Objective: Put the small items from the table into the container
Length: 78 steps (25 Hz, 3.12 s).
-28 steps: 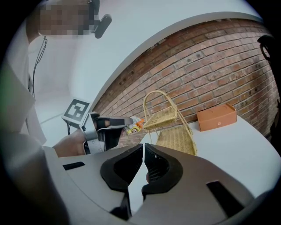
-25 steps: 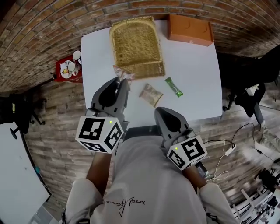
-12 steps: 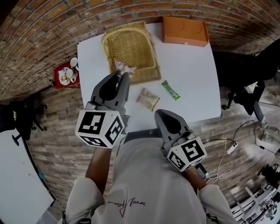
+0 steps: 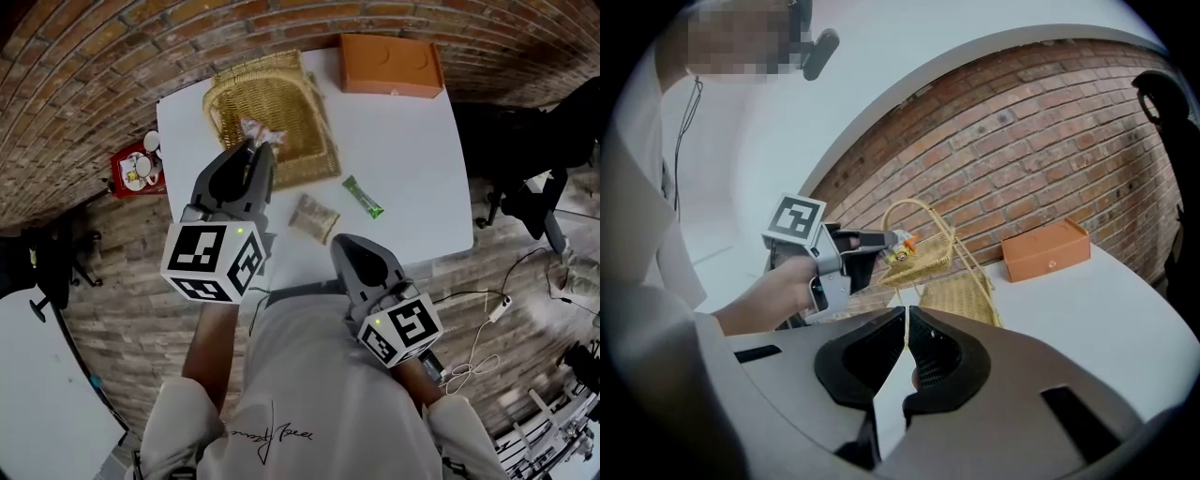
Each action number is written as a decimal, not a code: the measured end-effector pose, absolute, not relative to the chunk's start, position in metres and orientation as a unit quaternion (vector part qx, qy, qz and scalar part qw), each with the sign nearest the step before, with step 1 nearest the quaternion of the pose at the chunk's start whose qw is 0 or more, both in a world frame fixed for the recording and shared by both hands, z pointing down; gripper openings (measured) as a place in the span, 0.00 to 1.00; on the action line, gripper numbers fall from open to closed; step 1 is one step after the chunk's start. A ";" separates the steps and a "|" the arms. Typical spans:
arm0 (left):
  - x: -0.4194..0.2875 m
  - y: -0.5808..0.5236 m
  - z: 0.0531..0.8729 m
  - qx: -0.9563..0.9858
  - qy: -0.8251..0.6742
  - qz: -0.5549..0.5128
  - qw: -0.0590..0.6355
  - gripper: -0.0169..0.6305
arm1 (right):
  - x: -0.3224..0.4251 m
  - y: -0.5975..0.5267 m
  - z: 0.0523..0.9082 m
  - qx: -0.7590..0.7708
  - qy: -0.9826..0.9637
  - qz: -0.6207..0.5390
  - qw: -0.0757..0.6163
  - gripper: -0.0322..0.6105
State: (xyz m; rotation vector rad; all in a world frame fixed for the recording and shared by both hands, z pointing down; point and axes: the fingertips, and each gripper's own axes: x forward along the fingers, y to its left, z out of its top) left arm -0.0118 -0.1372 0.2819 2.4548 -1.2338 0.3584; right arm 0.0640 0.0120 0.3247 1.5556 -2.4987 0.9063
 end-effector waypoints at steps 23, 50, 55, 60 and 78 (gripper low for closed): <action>0.000 -0.148 0.319 0.856 -0.436 0.224 0.167 0.13 | 0.073 -0.002 0.332 0.505 -0.803 0.314 0.034 0.08; -0.010 -0.132 0.279 0.844 -0.494 0.162 0.130 0.24 | 0.081 0.019 0.324 0.492 -0.817 0.300 0.027 0.09; -0.007 -0.118 0.274 0.845 -0.494 0.152 0.135 0.20 | 0.082 0.026 0.320 0.486 -0.823 0.295 0.027 0.09; -0.003 -0.101 0.269 0.847 -0.492 0.141 0.141 0.15 | 0.080 0.034 0.317 0.476 -0.830 0.290 0.028 0.09; -0.009 -0.048 0.258 0.841 -0.507 0.109 0.151 0.04 | 0.078 0.061 0.304 0.445 -0.854 0.269 0.033 0.08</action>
